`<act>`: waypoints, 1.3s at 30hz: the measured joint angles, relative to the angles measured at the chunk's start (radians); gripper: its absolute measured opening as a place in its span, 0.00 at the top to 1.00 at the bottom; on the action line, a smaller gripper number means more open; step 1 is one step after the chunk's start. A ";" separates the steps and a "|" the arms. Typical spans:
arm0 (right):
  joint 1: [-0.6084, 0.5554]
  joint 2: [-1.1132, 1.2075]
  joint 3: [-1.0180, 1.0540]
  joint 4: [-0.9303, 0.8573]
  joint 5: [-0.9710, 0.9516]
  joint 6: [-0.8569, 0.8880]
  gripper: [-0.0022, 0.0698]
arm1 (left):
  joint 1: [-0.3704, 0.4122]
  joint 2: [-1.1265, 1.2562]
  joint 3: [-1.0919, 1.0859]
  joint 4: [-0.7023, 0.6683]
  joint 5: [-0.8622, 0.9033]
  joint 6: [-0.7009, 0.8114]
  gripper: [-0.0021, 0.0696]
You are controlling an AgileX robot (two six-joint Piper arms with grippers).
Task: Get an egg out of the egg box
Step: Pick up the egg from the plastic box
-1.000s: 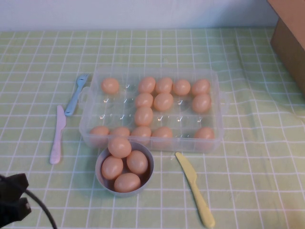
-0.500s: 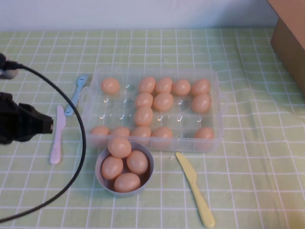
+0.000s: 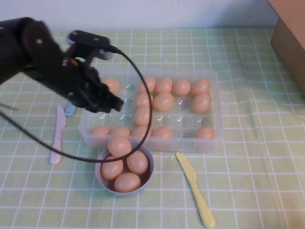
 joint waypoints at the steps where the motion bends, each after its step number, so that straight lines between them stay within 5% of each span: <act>1: 0.000 0.000 0.000 0.000 0.000 0.000 0.99 | -0.015 0.027 -0.025 0.006 0.006 -0.001 0.98; 10: 0.000 0.000 0.000 0.000 0.000 0.000 0.99 | -0.090 0.206 -0.242 0.043 0.091 -0.055 0.94; 13: 0.000 0.000 0.000 0.000 0.000 0.000 0.99 | -0.110 0.242 -0.302 0.052 0.142 -0.059 0.75; 18: 0.000 0.000 0.000 0.006 0.000 0.000 0.99 | -0.146 0.281 -0.350 0.105 0.181 -0.194 0.27; 20: 0.000 0.000 0.000 0.014 0.000 0.000 0.99 | -0.160 0.291 -0.351 0.149 0.181 -0.262 0.20; 39: 0.000 0.000 0.000 0.018 0.000 0.000 0.99 | -0.188 0.404 -0.353 0.210 0.067 -0.311 0.15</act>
